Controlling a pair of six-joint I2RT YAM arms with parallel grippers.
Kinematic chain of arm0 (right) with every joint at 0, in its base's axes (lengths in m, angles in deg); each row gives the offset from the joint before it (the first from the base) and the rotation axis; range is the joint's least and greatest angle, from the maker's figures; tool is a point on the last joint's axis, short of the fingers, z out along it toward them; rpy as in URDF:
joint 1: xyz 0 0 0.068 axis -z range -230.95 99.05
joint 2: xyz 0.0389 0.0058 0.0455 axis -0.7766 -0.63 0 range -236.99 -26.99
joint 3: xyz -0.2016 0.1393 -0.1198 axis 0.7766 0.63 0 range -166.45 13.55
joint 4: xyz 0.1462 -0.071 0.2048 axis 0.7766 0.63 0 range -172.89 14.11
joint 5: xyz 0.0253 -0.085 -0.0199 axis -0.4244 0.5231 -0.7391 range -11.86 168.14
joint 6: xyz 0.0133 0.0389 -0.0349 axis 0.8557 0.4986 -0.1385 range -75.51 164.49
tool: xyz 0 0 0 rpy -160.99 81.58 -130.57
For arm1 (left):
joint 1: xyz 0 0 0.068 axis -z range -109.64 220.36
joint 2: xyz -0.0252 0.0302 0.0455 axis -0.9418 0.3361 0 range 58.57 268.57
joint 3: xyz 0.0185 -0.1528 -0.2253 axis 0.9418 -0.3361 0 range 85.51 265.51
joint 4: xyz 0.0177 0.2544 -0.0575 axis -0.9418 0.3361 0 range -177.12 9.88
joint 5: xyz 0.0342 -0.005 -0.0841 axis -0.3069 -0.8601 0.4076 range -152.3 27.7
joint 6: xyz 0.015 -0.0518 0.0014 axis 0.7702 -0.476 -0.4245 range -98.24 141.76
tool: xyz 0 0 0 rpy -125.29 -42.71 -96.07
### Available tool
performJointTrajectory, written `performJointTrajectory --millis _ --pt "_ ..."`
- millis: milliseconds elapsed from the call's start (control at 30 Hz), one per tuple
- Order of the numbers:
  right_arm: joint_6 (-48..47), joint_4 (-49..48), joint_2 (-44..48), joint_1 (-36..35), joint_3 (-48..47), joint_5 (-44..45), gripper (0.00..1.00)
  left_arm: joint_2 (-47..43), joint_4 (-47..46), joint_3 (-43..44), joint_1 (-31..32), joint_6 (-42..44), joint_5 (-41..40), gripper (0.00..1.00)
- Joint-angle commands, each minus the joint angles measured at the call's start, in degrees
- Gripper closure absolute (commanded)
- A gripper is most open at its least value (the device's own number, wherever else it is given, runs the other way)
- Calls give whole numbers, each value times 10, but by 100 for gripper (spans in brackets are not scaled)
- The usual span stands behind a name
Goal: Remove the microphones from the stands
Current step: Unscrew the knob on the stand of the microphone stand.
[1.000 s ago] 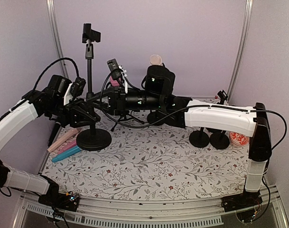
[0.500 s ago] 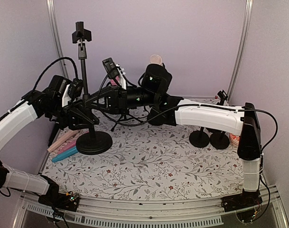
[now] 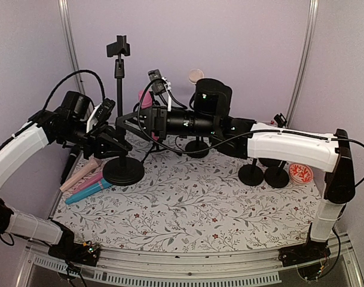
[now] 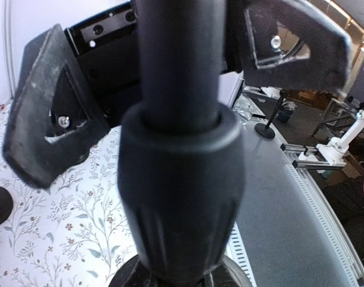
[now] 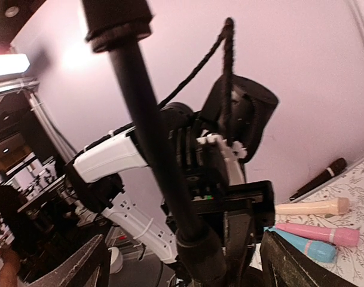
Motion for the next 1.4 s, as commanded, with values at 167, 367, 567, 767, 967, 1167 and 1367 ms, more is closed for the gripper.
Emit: performJointTrajectory --millis 167,367,567,767,967,1167,1367 --pt "-107 154 33 -41 -18 244 19 -1 -94 21 -7 -56 -137 100" --pt "-123 189 8 -55 -71 280 26 4 -127 17 -8 -82 -162 100" --pt "-120 207 -27 -57 -113 310 35 5 -128 15 -8 -84 -160 100" --pt "-120 235 -45 -57 -139 349 43 4 -127 15 -9 -84 -158 100" --pt "-116 239 -53 -57 -145 354 52 6 -127 15 -8 -83 -154 100" --pt "-108 246 -74 -54 -184 335 70 4 -124 15 -9 -80 -143 100" --pt "-87 245 -81 -44 -204 294 97 2 -118 15 -9 -76 -136 100"
